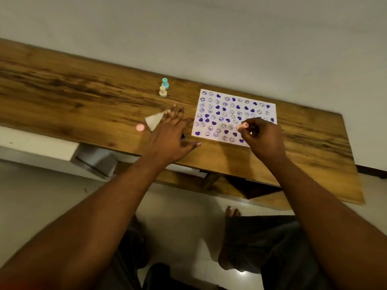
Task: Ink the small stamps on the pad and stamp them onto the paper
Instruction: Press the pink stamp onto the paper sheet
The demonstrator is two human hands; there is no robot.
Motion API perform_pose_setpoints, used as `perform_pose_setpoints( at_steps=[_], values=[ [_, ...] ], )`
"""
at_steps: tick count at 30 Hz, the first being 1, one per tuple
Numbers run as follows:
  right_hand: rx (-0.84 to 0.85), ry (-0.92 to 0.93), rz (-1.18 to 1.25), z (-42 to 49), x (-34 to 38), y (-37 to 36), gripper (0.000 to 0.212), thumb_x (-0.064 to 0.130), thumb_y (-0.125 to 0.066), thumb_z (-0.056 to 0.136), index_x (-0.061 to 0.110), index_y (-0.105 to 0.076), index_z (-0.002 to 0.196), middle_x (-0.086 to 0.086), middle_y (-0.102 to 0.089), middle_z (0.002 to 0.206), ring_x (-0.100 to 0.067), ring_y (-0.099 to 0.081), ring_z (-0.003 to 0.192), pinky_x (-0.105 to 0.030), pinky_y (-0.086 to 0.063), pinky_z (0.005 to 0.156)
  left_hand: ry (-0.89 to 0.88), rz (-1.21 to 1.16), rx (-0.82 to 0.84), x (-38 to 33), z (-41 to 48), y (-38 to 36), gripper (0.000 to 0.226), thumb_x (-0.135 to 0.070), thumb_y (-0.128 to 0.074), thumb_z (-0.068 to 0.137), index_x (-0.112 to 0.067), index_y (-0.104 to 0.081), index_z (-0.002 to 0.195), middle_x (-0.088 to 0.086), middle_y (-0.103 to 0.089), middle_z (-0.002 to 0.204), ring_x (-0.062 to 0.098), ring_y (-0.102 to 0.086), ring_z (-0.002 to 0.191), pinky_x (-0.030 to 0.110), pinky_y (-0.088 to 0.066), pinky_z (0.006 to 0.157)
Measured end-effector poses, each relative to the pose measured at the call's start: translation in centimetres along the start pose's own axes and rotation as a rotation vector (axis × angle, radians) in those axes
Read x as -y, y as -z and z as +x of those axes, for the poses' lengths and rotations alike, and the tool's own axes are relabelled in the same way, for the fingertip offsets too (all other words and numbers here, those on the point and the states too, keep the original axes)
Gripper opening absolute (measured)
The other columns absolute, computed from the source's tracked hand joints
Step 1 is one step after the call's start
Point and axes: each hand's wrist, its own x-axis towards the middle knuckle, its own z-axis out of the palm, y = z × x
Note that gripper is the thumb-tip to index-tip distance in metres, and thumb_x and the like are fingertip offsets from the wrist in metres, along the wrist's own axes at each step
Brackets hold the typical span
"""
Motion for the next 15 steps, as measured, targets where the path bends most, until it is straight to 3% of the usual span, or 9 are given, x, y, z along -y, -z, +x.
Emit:
perform_pose_setpoints(
  at_steps=[4, 7, 11, 15],
  values=[
    [0.002, -0.073, -0.043, -1.0, -4.1, 1.5, 0.018, 0.032, -0.078, 0.091, 0.019, -0.079, 0.104, 0.005, -0.076, 0.085, -0.002, -0.064, 0.068, -0.022, -0.047, 0.063, -0.136, -0.003, 0.074, -5.5, 1.4, -3.2, 0.083, -0.078, -0.049, 0.093, -0.029, -0.04, 0.16, 0.007, -0.023, 0.173, 0.023, -0.006, 0.162, 0.039, 0.0, 0.125],
    [0.022, -0.074, -0.054, -1.3, -5.8, 1.5, 0.017, 0.031, -0.08, 0.09, 0.019, -0.079, 0.103, 0.009, -0.07, 0.081, 0.002, -0.061, 0.067, -0.019, -0.046, 0.063, -0.182, -0.061, 0.132, -8.7, 2.5, -5.2, 0.082, -0.075, -0.045, 0.096, -0.029, -0.034, 0.163, 0.005, -0.021, 0.174, 0.021, -0.005, 0.163, 0.039, -0.002, 0.129],
    [0.039, -0.039, -0.064, -0.3, -6.4, 1.1, 0.014, 0.028, -0.078, 0.09, 0.019, -0.079, 0.101, 0.012, -0.066, 0.075, -0.006, -0.06, 0.064, -0.019, -0.041, 0.062, -0.162, -0.115, 0.17, -10.4, 3.4, -6.7, 0.077, -0.068, -0.047, 0.1, -0.028, -0.031, 0.164, 0.006, -0.018, 0.174, 0.02, -0.003, 0.163, 0.04, -0.003, 0.13],
    [0.08, 0.001, -0.077, 0.2, -6.7, 0.5, 0.012, 0.027, -0.077, 0.09, 0.019, -0.078, 0.099, 0.014, -0.063, 0.071, -0.008, -0.059, 0.063, -0.027, -0.041, 0.062, -0.129, -0.13, 0.17, -10.7, 4.4, -7.2, 0.073, -0.062, -0.05, 0.102, -0.027, -0.033, 0.164, 0.006, -0.02, 0.174, 0.02, -0.004, 0.163, 0.042, -0.007, 0.132]
  ],
)
